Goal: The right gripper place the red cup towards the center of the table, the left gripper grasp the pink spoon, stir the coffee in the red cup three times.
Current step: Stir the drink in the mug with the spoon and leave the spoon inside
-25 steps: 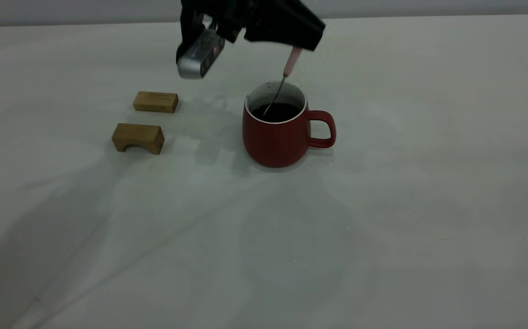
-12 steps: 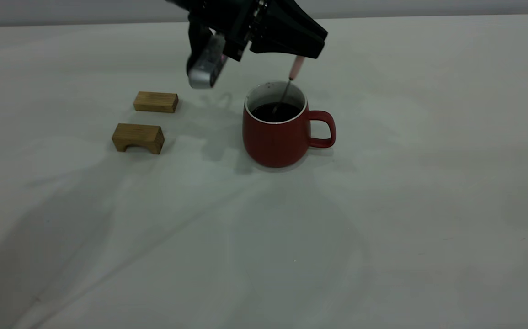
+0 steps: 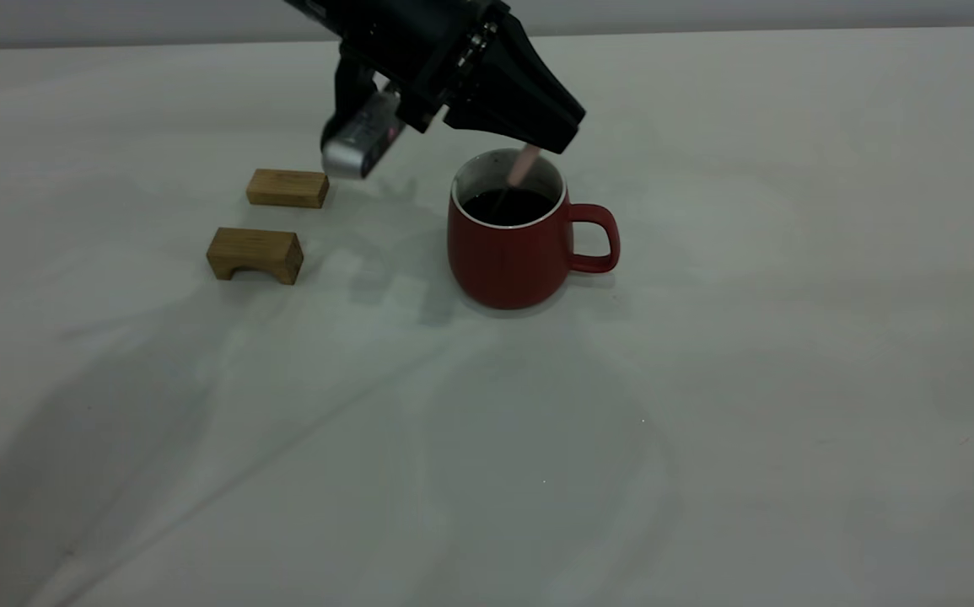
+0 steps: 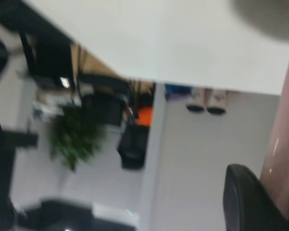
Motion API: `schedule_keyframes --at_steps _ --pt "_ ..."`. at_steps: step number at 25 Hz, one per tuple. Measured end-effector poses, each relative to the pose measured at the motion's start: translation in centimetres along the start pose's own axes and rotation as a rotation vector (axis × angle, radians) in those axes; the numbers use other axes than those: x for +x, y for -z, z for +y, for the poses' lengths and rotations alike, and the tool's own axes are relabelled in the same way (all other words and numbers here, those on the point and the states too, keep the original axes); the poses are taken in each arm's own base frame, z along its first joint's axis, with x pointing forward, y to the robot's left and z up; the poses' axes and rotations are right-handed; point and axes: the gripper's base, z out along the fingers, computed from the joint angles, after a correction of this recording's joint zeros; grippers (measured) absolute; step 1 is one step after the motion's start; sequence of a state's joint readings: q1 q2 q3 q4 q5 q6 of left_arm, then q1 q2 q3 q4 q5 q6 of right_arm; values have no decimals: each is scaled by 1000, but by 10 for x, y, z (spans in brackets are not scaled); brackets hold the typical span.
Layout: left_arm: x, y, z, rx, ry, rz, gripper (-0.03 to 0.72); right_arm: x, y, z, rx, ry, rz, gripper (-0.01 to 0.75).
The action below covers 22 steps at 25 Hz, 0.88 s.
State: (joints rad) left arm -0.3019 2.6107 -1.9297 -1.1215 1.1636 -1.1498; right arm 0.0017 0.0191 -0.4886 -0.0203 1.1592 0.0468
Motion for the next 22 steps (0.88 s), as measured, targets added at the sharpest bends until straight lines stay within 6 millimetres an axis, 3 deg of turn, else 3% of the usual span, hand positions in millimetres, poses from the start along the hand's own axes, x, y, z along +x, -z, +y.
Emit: schedule_keyframes --at_steps 5,11,16,22 --pt "5 3 -4 25 -111 4 163 0 0 0 0 0 0 586" --pt "10 1 -8 58 -62 109 163 0 0 0 0 0 0 586" --pt "1 -1 -4 12 10 27 163 0 0 0 0 0 0 586" --pt "5 7 -9 0 -114 -77 163 0 0 0 0 0 0 586"
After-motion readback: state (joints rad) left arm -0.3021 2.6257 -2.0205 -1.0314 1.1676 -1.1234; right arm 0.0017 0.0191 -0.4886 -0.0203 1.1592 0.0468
